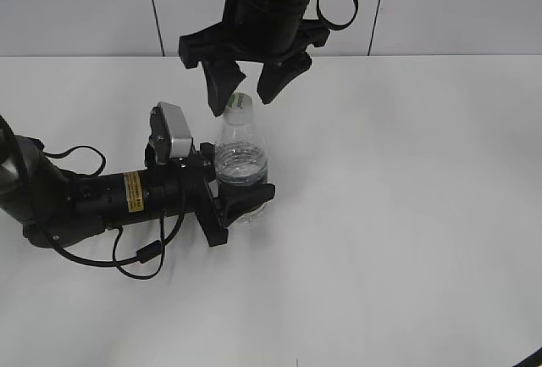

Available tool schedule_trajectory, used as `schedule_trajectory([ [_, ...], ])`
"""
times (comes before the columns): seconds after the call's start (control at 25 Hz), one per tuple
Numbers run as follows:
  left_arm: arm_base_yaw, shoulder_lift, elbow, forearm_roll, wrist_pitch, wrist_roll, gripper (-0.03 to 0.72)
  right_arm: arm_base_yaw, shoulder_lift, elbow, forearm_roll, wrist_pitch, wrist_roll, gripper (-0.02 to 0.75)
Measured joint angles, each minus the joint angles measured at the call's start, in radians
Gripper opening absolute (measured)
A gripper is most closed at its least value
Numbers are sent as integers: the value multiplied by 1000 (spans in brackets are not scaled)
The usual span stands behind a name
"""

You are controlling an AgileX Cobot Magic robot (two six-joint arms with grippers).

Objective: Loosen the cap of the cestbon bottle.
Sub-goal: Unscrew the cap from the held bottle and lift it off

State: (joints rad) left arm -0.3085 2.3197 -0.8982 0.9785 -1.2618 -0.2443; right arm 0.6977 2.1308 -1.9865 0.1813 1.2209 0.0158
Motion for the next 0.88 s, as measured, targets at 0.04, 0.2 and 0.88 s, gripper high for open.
schedule_trajectory([
  [0.04,0,0,0,0,0,0,407,0,0,0,0,0,-1,506],
  [0.2,0,0,0,0,0,0,407,0,0,0,0,0,-5,506],
  [0.88,0,0,0,0,0,0,407,0,10,0,-5,0,-16,442],
])
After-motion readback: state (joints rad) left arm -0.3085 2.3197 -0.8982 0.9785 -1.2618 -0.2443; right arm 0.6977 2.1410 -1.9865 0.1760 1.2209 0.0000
